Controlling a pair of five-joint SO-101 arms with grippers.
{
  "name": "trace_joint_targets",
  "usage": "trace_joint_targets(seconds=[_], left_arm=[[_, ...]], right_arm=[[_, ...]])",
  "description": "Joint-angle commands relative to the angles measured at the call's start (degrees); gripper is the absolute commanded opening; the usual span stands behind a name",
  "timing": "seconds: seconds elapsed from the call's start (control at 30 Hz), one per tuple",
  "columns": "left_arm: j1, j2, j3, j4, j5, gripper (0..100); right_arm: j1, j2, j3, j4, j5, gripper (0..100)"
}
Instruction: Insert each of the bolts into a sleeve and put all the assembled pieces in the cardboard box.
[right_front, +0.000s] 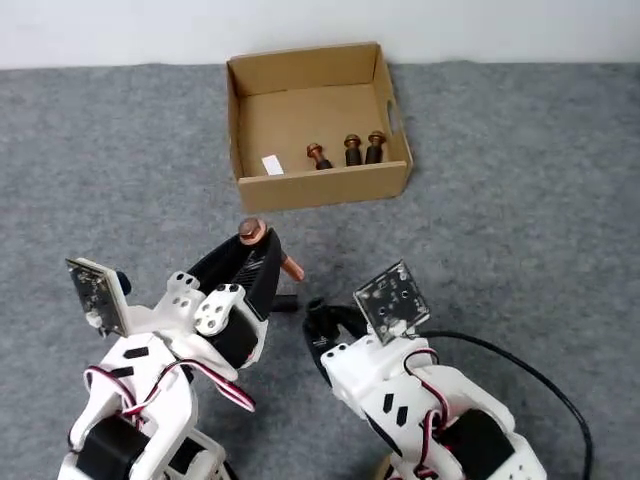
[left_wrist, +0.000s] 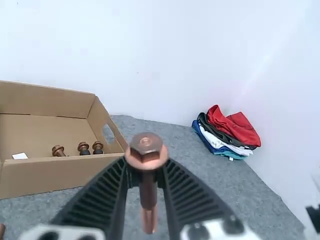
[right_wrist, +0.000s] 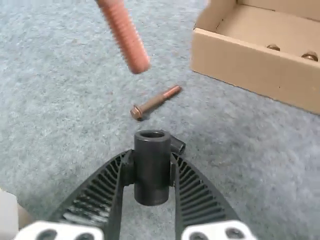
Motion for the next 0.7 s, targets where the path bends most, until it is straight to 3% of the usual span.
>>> trace_joint_targets(seconds=[0.0, 0.23, 0.57, 0.67], left_arm=[[0.09, -0.53, -0.75, -2.2, 0.53, 0], [0.53, -0.53, -1.89, 0.44, 0.44, 0], [0.7, -0.09, -1.63, 3.52, 0.44, 0], [3.6, -0.09, -1.27, 4.48, 0.44, 0]], right_arm=[[-0.57, -0.4, -0.97, -3.3, 4.31, 0.9], [-0.31, -0.31, -0.97, -8.92, 11.87, 0.8], [-0.22, -0.31, -0.97, -10.77, 12.92, 0.8], [-0.31, 0.04, -0.97, -11.47, 12.92, 0.8]])
